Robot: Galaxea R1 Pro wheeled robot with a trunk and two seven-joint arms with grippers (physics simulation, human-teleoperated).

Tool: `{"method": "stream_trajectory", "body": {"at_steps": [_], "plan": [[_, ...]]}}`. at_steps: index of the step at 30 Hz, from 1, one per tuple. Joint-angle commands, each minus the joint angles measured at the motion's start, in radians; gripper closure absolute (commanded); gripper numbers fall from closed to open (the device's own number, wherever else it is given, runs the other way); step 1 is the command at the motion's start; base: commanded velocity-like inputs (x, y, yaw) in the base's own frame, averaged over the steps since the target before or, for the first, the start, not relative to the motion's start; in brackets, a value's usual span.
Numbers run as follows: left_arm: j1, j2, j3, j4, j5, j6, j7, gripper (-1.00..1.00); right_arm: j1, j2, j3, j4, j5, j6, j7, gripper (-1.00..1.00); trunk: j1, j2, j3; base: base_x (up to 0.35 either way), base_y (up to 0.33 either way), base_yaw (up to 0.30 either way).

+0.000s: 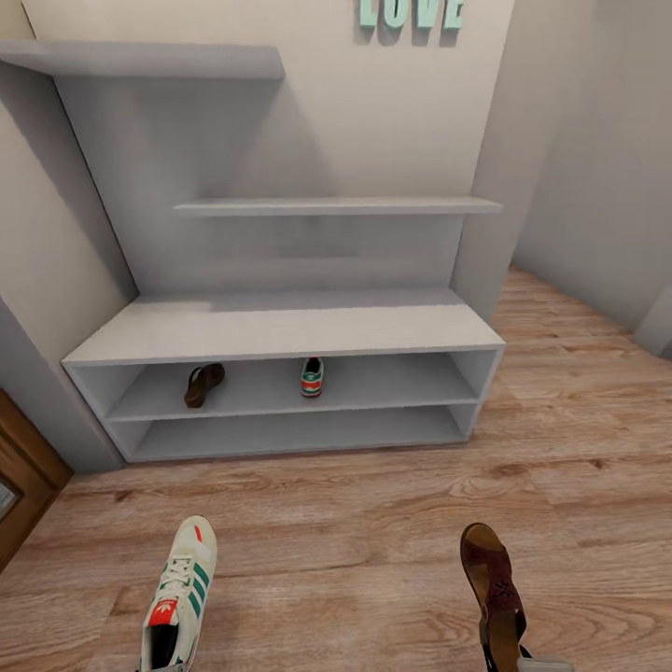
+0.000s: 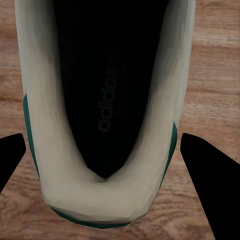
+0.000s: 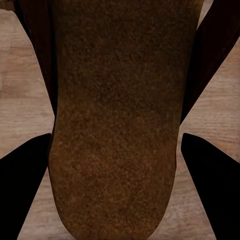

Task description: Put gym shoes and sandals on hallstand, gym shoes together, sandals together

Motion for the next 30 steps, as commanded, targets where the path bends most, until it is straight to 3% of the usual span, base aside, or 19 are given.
{"method": "stream_trajectory", "body": {"at_steps": [1,15,30], "plan": [[-0.001,-0.001,0.009,0.001,-0.008,-0.004,-0.006,1.0,-0.001,0.0,-0.004,0.001,0.004,-0.003,-0.001,1.0,0.0,0.0,-0.001,0.0,0.0,0.0],[-0.001,-0.001,-0.001,0.001,-0.011,-0.003,-0.006,1.0,-0.001,0.0,-0.007,0.0,0.001,-0.003,-0.005,1.0,0.0,0.0,-0.001,0.014,-0.01,0.0],[-0.003,-0.006,-0.008,-0.001,-0.022,-0.002,-0.005,1.0,-0.001,-0.016,-0.014,-0.006,0.0,0.0,-0.005,1.0,0.0,0.0,-0.001,0.195,-0.193,0.0]]}}
